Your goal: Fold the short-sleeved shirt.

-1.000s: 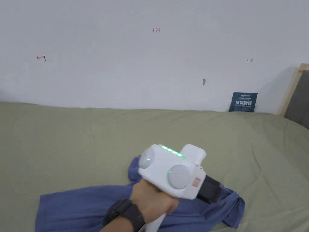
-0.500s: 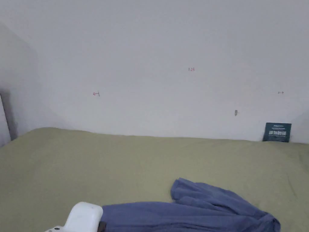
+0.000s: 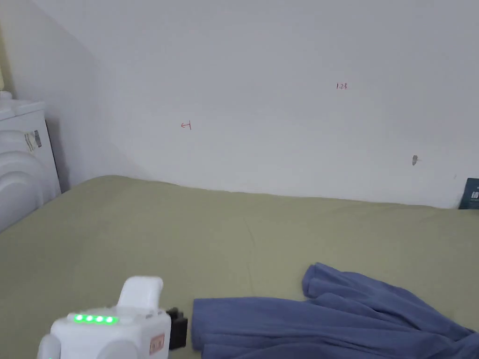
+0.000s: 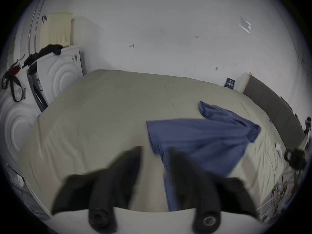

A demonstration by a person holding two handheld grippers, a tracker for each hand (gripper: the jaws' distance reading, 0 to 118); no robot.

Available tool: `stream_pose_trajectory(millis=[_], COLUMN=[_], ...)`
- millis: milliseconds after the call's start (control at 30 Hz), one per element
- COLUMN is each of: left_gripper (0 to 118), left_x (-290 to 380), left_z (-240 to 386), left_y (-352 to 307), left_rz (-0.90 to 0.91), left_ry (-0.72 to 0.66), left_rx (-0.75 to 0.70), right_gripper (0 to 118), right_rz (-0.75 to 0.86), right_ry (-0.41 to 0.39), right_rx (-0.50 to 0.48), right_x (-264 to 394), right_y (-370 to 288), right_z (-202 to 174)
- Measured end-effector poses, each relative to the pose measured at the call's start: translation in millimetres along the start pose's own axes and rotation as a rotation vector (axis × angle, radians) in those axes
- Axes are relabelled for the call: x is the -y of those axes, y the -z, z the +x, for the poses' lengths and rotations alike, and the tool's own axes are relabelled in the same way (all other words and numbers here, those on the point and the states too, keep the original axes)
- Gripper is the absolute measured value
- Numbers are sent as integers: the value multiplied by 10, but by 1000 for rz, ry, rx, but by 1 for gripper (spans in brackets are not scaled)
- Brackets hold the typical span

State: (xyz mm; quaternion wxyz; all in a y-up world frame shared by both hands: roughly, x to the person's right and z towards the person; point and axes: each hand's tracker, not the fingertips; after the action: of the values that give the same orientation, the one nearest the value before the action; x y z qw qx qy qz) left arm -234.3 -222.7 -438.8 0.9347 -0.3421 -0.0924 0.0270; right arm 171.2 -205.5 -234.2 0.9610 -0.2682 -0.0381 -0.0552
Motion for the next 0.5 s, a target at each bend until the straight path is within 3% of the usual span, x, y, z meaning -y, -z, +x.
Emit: stream_pose_trajectory(millis=[33, 100, 333, 500], left_gripper=[113, 118, 118, 118], left_x=[-111, -354, -693, -735], left_z=[-25, -105, -151, -135], left_y=[204, 697, 2052, 2754], left_rz=[-8, -57, -229, -342], left_ry=[-1, -27, 13, -34], left_rx=[-13, 11, -79, -4], right_gripper=[2, 2, 2, 2], right_rz=[1, -4, -19, -35], right_ry=[6, 13, 39, 30], right_rx=[8, 15, 66, 76], right_x=[-18, -57, -119, -100], right_y=[20, 63, 179, 320], right_z=[43, 156, 439, 511])
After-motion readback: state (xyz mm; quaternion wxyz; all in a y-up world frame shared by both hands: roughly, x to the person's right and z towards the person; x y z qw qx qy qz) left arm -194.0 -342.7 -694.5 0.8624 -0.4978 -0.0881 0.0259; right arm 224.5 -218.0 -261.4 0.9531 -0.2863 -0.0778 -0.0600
